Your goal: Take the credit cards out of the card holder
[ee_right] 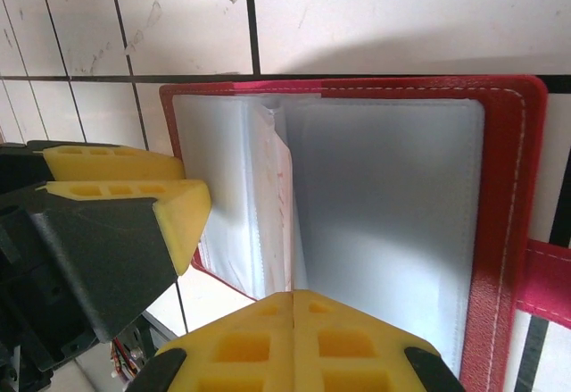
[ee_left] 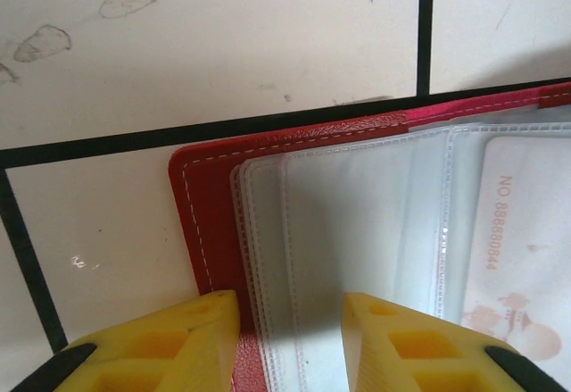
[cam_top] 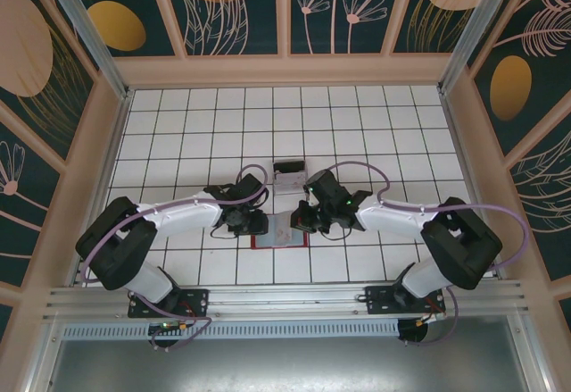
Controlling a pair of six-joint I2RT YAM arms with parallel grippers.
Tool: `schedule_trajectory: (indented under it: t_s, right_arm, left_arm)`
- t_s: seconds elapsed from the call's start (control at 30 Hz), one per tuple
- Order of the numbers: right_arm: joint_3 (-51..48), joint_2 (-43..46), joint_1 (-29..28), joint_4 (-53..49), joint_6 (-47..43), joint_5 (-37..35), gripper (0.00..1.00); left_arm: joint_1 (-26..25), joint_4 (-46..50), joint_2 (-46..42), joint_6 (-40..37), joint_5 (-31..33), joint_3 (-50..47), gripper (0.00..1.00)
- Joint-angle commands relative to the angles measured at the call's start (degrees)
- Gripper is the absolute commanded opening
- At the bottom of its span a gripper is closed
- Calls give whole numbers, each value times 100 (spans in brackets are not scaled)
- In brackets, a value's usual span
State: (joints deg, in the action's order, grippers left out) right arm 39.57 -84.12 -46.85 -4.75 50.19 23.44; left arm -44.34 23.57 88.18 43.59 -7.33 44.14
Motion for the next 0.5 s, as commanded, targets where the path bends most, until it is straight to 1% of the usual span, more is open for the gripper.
schedule_trajectory:
  t_s: [0.0,0.23,0.37,0.47]
  right_arm:
    - [39,209,44,-205,-195,-182,0]
    - [36,330,59,-360,-317,-248,0]
    - [-49,255,71,-144,-313,-53,0]
    - [-90,134,62,111,-268,109,0]
  left_arm:
    - [-14,358,-132,35,135,-149,38]
    - [-13,268,-193,87,37,-143,38]
    - [-13,218,-322,141,-13,-101,38]
    - [-9,151,-443,184,-73,-64,41]
